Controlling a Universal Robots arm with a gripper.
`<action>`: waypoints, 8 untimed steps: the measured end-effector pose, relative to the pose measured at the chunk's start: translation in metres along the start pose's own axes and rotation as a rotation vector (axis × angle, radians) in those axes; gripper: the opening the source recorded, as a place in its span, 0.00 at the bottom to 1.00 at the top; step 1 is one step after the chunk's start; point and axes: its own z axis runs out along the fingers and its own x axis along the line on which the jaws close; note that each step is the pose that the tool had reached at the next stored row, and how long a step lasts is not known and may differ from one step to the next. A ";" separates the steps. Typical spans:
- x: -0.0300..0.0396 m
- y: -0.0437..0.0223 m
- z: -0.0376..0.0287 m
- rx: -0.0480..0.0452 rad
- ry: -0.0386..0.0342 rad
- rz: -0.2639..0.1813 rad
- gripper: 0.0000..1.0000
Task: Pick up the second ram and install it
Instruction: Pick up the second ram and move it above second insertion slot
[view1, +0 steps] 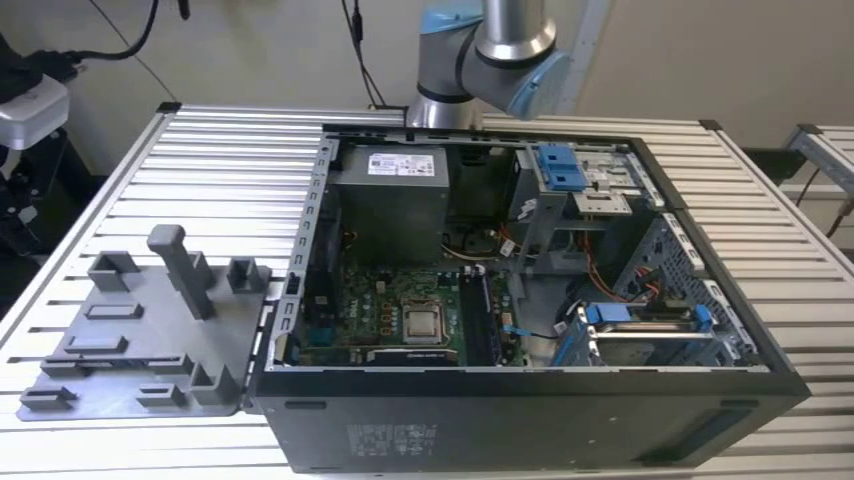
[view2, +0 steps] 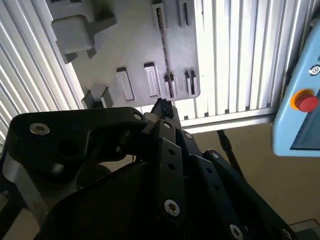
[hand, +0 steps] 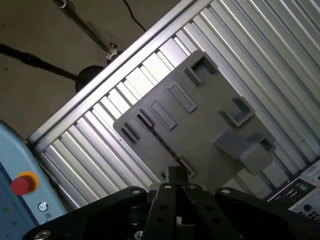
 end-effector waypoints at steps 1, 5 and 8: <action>0.0000 0.0000 0.0000 0.0002 0.0009 -0.018 0.11; 0.0000 0.0000 0.0003 0.0013 0.0046 -0.090 0.11; 0.0000 0.0000 0.0005 0.0024 0.0079 -0.145 0.11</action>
